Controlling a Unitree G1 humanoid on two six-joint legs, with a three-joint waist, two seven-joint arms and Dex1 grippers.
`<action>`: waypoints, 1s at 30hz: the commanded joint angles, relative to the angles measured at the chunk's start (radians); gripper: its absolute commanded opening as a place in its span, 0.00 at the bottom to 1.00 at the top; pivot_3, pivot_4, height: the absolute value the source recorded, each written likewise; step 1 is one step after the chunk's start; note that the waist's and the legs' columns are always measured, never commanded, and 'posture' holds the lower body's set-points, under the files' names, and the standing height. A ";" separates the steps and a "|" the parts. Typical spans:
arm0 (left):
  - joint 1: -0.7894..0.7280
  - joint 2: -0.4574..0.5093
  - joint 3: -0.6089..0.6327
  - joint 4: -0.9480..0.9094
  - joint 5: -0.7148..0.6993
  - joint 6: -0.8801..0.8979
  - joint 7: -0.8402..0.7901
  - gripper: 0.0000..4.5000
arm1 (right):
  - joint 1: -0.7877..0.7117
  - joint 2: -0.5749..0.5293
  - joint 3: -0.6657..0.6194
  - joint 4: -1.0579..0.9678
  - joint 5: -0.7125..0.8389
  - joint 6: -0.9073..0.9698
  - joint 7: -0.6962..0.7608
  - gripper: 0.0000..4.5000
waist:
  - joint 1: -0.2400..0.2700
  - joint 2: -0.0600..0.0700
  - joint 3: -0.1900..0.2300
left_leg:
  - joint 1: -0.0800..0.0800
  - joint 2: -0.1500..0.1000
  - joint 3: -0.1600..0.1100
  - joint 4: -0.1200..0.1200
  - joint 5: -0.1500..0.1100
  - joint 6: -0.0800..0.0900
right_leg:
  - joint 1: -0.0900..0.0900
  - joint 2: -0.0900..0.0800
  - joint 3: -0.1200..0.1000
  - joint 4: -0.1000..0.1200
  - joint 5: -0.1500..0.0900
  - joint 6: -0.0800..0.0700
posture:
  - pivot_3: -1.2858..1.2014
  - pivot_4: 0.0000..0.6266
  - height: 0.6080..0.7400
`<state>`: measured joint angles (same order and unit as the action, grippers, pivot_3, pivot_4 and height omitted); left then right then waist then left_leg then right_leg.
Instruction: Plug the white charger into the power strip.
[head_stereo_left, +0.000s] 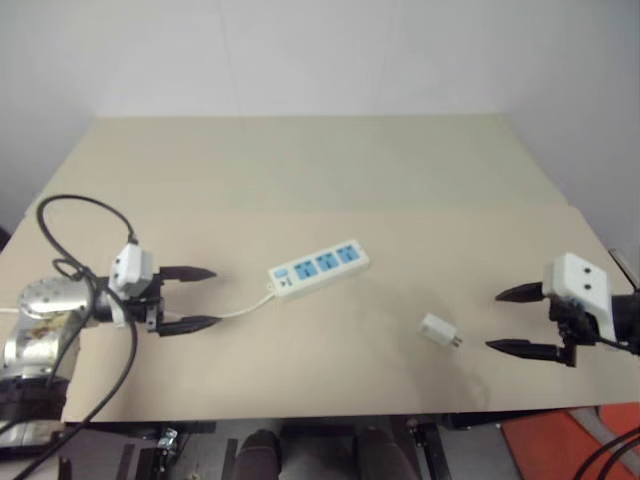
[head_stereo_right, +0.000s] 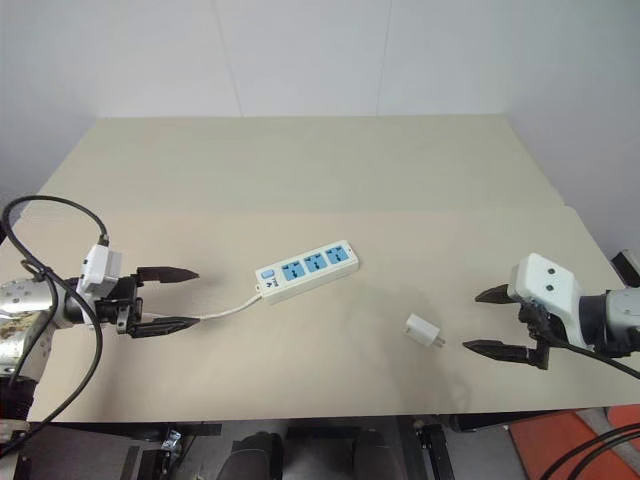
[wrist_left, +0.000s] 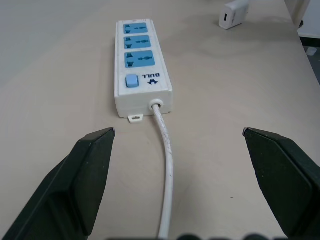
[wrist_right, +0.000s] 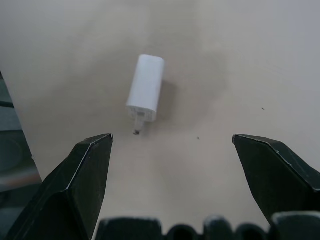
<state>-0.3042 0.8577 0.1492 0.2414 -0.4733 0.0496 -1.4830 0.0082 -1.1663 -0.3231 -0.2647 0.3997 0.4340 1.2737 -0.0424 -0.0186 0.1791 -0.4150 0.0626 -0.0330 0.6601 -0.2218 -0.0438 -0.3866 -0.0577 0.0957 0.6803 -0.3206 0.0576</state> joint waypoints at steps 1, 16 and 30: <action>0.011 0.011 0.034 -0.040 -0.016 -0.001 0.008 0.99 | -0.031 -0.010 -0.006 -0.022 0.022 0.020 -0.004 1.00 | 0.000 0.000 0.000 | 0.000 0.000 0.000 0.000 0.000 0.000 | 0.000 0.000 0.000 0.000 0.000 0.000 | 0.52 0.24 1.00; -0.074 -0.162 -0.011 0.084 0.050 -0.172 0.087 0.99 | -0.104 0.028 0.042 -0.068 0.024 0.031 -0.085 1.00 | 0.009 0.000 0.000 | 0.000 0.000 0.000 0.000 0.000 0.000 | 0.000 0.000 0.000 0.001 0.000 0.000 | 0.52 0.24 1.00; -0.295 -0.362 -0.047 0.493 0.087 -0.367 -0.052 0.99 | 0.007 0.112 -0.029 -0.244 0.047 0.115 -0.219 1.00 | 0.026 -0.001 -0.001 | 0.000 -0.001 0.000 0.001 0.000 0.000 | 0.000 0.000 0.000 0.001 0.000 0.000 | 0.52 0.24 1.00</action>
<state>-0.5681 0.4995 0.1051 0.7139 -0.3914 -0.2851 -1.5142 0.0056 -1.0543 -0.2938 -0.4662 0.4299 0.5350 1.0665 -0.0159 -0.0192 0.1786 -0.4151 0.0611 -0.0331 0.6613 -0.2215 -0.0440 -0.3863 -0.0581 0.0958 0.6810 -0.3203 0.0579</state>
